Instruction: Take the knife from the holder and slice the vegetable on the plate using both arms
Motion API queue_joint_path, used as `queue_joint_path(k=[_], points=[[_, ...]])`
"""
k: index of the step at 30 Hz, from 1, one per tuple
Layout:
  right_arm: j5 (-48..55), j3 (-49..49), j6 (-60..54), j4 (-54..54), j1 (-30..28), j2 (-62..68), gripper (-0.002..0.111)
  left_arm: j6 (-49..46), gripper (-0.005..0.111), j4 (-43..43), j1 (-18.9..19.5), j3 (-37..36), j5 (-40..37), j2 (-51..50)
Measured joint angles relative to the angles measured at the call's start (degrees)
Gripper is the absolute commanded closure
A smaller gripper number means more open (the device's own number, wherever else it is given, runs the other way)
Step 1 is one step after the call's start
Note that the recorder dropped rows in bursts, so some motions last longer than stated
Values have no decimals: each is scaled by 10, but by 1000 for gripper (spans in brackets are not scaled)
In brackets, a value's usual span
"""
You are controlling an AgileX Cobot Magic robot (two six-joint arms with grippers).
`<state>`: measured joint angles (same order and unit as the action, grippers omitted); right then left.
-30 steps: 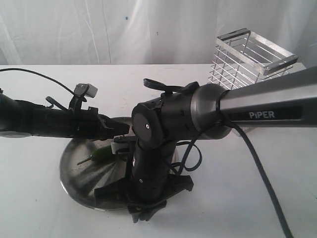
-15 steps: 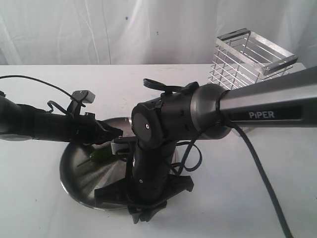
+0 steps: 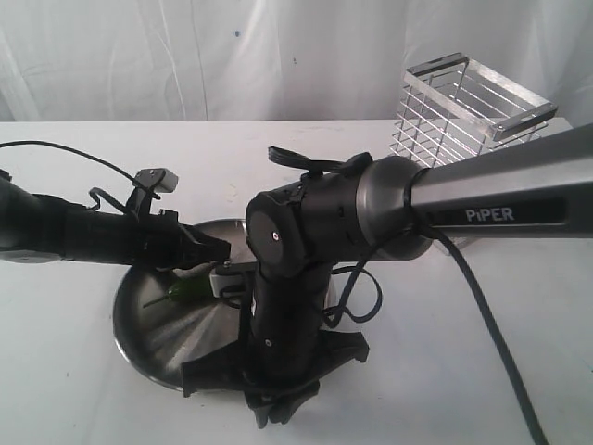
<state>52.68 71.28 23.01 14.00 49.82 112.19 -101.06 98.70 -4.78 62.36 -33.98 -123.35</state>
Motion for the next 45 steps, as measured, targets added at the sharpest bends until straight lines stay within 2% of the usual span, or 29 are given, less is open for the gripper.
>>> queue_joint_path(k=[7,14,19,30,35,38,42,45], points=[[37,0,-4,3,0,0,108,14,107,0,-1,-1,4,27],[95,0,-13,4,0,0,108,20,107,0,8,0,-20,126],[61,0,-13,-3,0,-34,108,31,107,-6,21,0,-21,152],[43,0,9,-104,-29,-77,108,47,107,-6,74,-1,-51,232],[11,0,4,-100,-46,-106,108,98,107,-25,91,-2,-53,269],[7,0,-53,-35,-72,-114,108,154,107,-45,94,-19,-31,296],[22,0,-176,106,-119,-114,108,212,107,-43,94,-86,81,355],[21,0,-219,162,-138,-114,108,216,107,-21,94,-141,164,404]])
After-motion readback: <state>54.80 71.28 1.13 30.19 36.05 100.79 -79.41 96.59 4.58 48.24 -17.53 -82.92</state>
